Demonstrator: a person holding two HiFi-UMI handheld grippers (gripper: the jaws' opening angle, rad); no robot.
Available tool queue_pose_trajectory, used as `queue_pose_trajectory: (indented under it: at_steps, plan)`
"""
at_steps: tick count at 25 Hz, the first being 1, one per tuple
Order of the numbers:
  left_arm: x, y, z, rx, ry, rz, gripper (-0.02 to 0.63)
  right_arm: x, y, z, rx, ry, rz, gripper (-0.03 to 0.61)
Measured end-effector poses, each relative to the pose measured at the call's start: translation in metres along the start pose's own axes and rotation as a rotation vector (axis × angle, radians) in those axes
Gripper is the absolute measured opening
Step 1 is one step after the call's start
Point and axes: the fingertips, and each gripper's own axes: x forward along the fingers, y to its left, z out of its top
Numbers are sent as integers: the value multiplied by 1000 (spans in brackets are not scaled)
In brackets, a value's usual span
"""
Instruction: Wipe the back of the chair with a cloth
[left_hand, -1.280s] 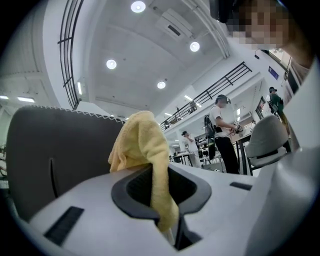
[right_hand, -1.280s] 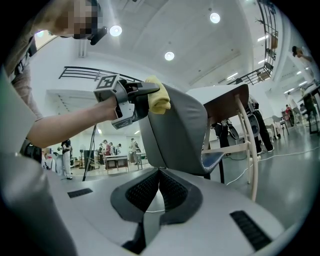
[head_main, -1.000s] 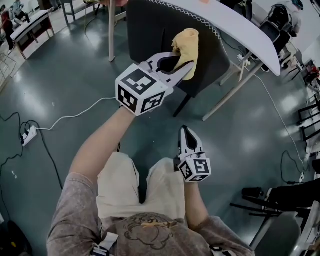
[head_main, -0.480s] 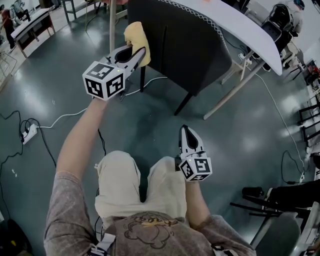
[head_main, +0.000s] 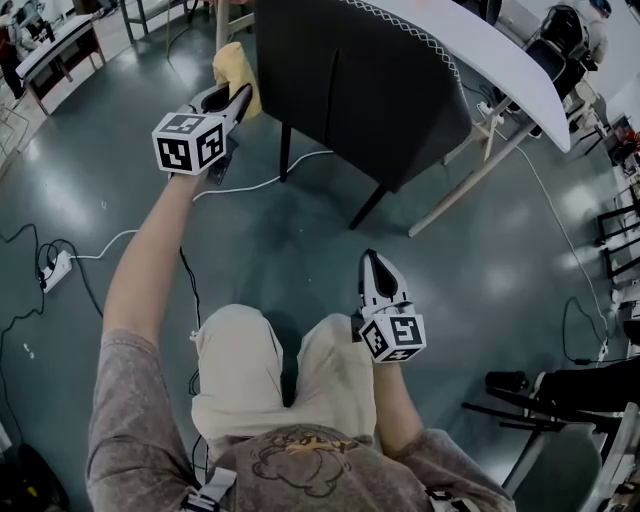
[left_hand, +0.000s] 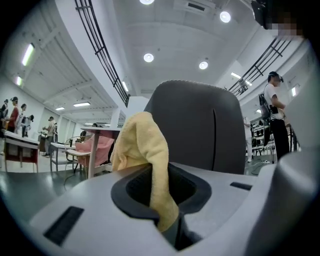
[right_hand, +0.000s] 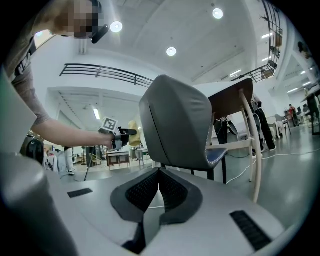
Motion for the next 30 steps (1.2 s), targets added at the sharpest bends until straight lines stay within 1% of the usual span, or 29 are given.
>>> queue_pose_trajectory:
  at_steps: [7, 13, 25, 30]
  plan:
    - [22, 17, -14, -4, 35, 18, 63, 8, 5, -3, -16, 13, -1, 26]
    - [36, 24, -20, 27, 69, 35, 63, 15, 10, -3, -21, 13, -2, 25]
    - [47, -4, -17, 66, 56, -3, 63, 13, 8, -7, -23, 19, -3, 25]
    - [47, -23, -14, 95, 44, -45, 63, 13, 9, -7, -17, 21, -7, 26]
